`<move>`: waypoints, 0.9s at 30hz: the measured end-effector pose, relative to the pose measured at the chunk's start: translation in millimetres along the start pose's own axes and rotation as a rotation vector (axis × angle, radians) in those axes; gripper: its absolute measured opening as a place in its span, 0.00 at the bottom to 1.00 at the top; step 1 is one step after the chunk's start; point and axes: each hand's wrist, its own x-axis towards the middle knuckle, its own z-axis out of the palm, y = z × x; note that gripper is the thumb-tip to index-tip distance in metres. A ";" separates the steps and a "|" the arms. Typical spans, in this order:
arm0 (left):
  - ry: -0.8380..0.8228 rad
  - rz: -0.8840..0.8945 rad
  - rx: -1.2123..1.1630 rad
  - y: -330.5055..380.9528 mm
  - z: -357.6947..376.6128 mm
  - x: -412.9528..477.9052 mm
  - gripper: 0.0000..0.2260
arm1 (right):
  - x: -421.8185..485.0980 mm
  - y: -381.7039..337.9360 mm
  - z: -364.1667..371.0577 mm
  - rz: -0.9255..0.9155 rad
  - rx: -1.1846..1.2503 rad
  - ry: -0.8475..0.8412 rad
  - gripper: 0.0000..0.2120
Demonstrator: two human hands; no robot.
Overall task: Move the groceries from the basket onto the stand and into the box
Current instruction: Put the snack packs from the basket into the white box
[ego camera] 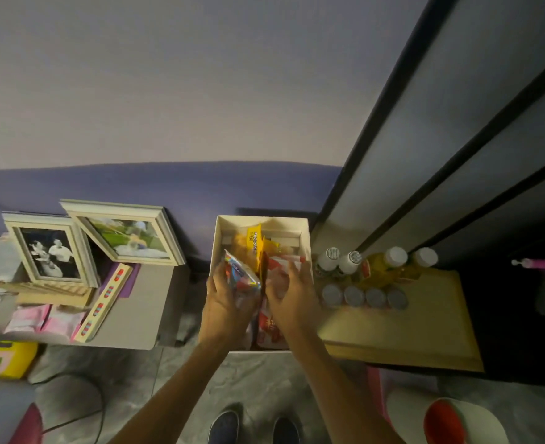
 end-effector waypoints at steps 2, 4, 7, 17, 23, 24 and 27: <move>0.017 0.138 0.125 18.5 -21.8 -1.8 0.43 | -3.2 -10.7 -25.2 -0.002 -0.010 0.024 0.33; 0.025 0.235 0.259 37.2 -50.9 -2.8 0.43 | -4.3 -18.7 -55.9 -0.032 -0.018 0.048 0.35; 0.047 0.313 0.342 68.6 -104.2 -6.4 0.44 | -8.0 -39.7 -114.2 -0.098 -0.054 0.044 0.41; 0.157 0.511 0.238 152.0 -267.5 -47.1 0.45 | -45.1 -153.0 -276.0 -0.282 0.013 0.079 0.46; 0.381 0.466 0.392 143.0 -343.2 -102.2 0.45 | -75.9 -217.0 -290.3 -0.504 -0.074 0.047 0.46; 0.424 0.435 0.412 136.5 -355.9 -115.4 0.46 | -82.4 -227.8 -288.5 -0.537 -0.092 0.031 0.46; 0.533 0.339 0.422 110.8 -391.4 -161.2 0.45 | -106.0 -261.2 -276.5 -0.637 -0.094 -0.016 0.46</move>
